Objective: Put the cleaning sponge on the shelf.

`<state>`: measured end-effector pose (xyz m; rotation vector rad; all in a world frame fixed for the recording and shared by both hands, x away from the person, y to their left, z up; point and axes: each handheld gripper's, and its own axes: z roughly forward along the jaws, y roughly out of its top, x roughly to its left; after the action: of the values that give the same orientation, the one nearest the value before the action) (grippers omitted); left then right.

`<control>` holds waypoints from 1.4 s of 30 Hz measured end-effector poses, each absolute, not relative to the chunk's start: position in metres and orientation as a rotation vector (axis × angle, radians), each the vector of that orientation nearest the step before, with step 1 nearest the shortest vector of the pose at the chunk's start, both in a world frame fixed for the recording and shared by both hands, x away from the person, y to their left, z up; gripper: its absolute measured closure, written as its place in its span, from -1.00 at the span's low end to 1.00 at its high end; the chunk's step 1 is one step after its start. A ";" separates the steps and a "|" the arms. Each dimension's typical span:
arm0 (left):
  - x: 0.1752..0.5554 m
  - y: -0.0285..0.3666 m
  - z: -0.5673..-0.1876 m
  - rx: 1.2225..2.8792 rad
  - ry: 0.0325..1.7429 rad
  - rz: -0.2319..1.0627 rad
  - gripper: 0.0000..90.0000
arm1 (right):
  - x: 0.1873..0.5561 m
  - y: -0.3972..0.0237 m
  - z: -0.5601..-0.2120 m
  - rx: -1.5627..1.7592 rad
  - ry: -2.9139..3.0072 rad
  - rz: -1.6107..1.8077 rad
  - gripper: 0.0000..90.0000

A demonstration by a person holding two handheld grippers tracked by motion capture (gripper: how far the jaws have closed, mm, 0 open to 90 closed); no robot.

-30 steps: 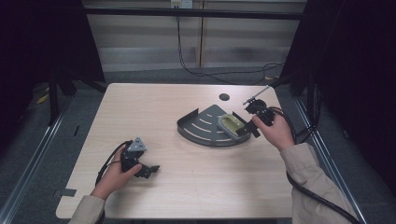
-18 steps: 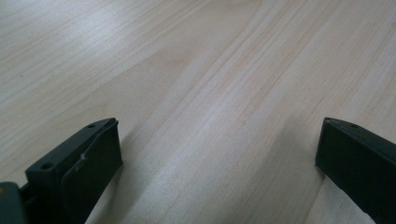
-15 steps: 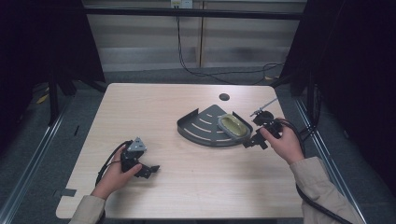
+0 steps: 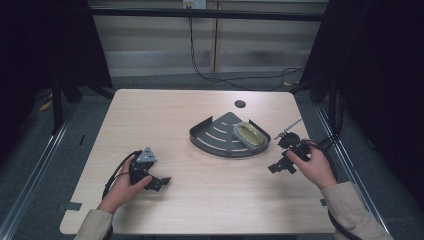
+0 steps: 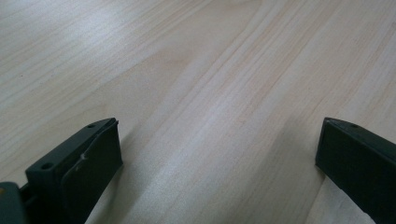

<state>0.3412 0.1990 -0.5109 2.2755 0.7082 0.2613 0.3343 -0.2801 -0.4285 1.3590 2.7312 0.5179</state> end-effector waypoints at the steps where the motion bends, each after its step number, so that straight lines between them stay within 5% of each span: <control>1: 0.341 0.199 -0.511 2.278 0.709 0.264 -1.00 | 0.332 -0.281 -0.430 1.365 2.733 0.512 -0.67; 42: 0.341 0.199 -0.511 2.275 0.709 0.262 -1.00 | 0.277 -0.320 -0.493 1.230 2.558 0.785 -0.70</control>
<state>0.3412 0.1990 -0.5109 2.2751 0.7087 0.2620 0.2772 -0.3198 -0.4932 1.2301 2.5584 0.7850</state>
